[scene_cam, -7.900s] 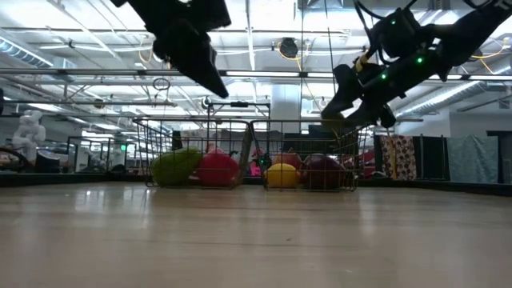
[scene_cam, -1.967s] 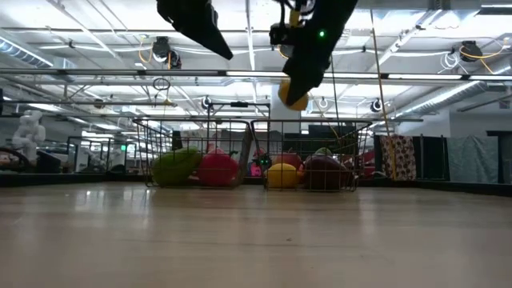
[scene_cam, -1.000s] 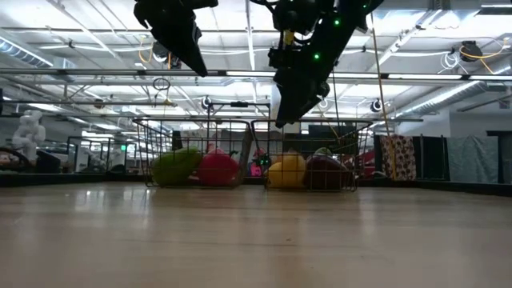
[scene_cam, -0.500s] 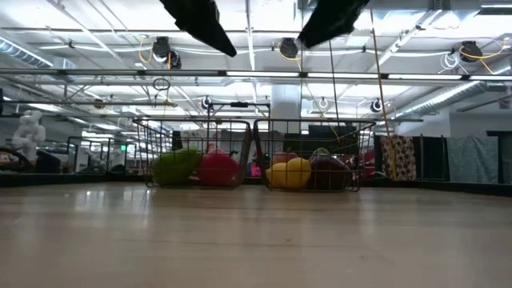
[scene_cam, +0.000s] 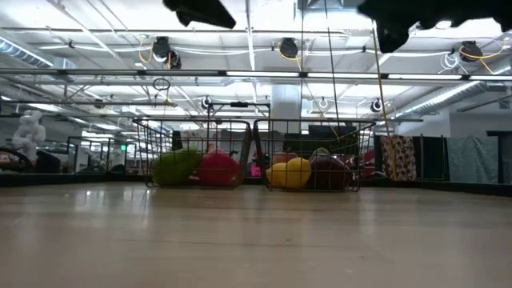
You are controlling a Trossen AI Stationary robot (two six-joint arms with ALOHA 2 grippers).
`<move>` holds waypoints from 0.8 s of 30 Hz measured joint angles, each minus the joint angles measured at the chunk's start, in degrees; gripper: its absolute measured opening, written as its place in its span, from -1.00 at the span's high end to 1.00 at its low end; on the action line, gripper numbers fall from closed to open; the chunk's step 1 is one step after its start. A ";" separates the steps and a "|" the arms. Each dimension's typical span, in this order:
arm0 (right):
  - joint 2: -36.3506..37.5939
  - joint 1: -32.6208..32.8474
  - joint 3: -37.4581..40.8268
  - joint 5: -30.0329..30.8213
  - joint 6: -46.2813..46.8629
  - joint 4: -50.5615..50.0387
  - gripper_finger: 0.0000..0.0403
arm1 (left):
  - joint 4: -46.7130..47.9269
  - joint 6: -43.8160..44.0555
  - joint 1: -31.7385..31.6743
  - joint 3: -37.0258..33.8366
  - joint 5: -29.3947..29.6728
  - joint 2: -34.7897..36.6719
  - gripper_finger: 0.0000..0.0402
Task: Sort produce into baskets
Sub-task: Return to Home Position
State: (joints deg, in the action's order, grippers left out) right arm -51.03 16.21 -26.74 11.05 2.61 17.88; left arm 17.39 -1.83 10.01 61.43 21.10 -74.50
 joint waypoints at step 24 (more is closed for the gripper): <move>-10.07 2.64 8.56 -2.35 -2.11 16.26 1.00 | -29.75 -6.09 1.36 -25.93 -1.47 7.71 0.88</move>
State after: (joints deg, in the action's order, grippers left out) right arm -61.10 18.85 -18.17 8.69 0.50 34.14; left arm -12.36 -7.92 11.37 35.50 19.63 -66.79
